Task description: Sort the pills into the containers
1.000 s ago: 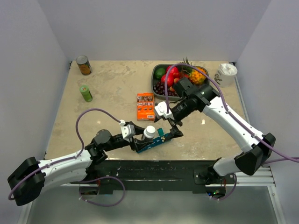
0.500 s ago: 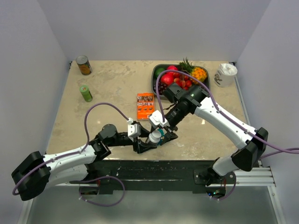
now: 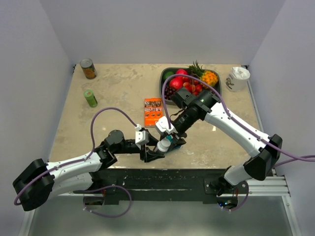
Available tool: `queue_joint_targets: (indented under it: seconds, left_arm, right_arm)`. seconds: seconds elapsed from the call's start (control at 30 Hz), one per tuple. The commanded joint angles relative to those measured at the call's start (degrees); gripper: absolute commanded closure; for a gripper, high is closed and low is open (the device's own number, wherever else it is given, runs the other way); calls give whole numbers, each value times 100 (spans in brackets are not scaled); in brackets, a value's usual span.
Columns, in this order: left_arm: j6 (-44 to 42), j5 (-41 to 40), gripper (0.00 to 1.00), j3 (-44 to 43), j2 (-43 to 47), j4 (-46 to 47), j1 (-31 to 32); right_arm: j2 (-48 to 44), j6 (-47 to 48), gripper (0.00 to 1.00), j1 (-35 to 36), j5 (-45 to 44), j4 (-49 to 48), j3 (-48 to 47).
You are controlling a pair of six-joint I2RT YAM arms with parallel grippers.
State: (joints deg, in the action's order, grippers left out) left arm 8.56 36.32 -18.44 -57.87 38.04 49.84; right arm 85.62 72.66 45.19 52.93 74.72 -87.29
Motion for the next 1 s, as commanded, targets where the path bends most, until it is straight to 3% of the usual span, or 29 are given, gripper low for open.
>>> queue_joint_targets:
  seconds: [0.0, 0.17, 0.53, 0.97]
  left_arm:
    - [137, 78, 100, -195, 91, 388, -63]
    - [164, 86, 100, -187, 91, 423, -71]
    - [190, -115, 100, -257, 135, 450, -71]
    - [146, -854, 100, -336, 477, 256, -71]
  right_arm:
    - [-99, -156, 43, 43, -37, 8, -52]
    - [-90, -340, 43, 43, -63, -89, -78]
    - [-90, -938, 60, 51, -195, -554, 150]
    - [-116, -2088, 59, 130, -731, -1247, 502]
